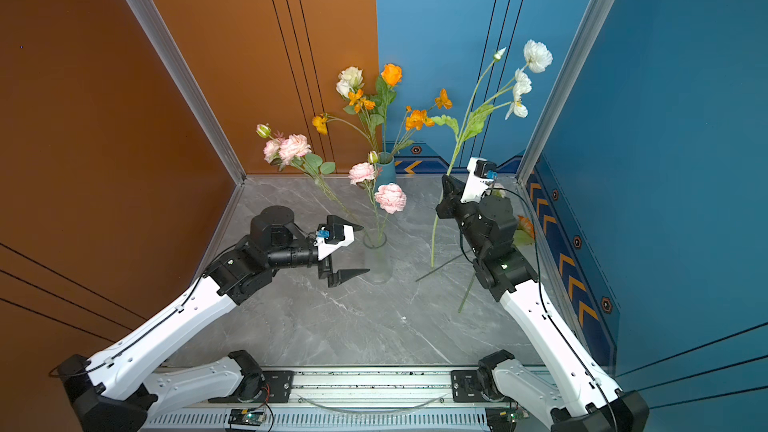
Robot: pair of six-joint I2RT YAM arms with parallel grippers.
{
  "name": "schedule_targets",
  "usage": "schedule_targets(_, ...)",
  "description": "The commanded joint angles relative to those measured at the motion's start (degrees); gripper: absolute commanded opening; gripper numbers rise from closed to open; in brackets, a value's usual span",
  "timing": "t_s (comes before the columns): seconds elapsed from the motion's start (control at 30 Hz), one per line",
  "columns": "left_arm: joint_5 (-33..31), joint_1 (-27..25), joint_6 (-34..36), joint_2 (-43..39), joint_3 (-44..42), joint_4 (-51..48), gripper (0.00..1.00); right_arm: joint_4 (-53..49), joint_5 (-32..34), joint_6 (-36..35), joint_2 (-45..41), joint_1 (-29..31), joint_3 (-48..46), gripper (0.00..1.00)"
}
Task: Arrange the flowers into the vase
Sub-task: 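Lift the white flower high toward the glass vase with the right gripper, then lower the white flower stem into the glass vase held by the left gripper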
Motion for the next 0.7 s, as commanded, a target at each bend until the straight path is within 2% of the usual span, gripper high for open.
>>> schedule_targets(0.0,4.64,2.9,-1.68,-1.22,-0.14,0.86,0.98,9.71,2.97,-4.81,-0.13,3.7,2.92,0.0)
schedule_targets(0.17,6.36,5.53,-2.4,-0.85,0.16,0.88,0.98,18.31,0.73,-8.86,3.38,9.94,5.05,0.0)
schedule_targets(0.3,6.04,5.84,-2.48,-0.43,0.09,0.98,0.98,21.13,1.75,-11.49,5.92,14.59,6.88,0.0)
schedule_targets(0.67,5.86,5.96,-2.62,-0.16,0.07,1.1,0.98,28.91,1.99,-7.1,12.46,19.45,6.68,0.0)
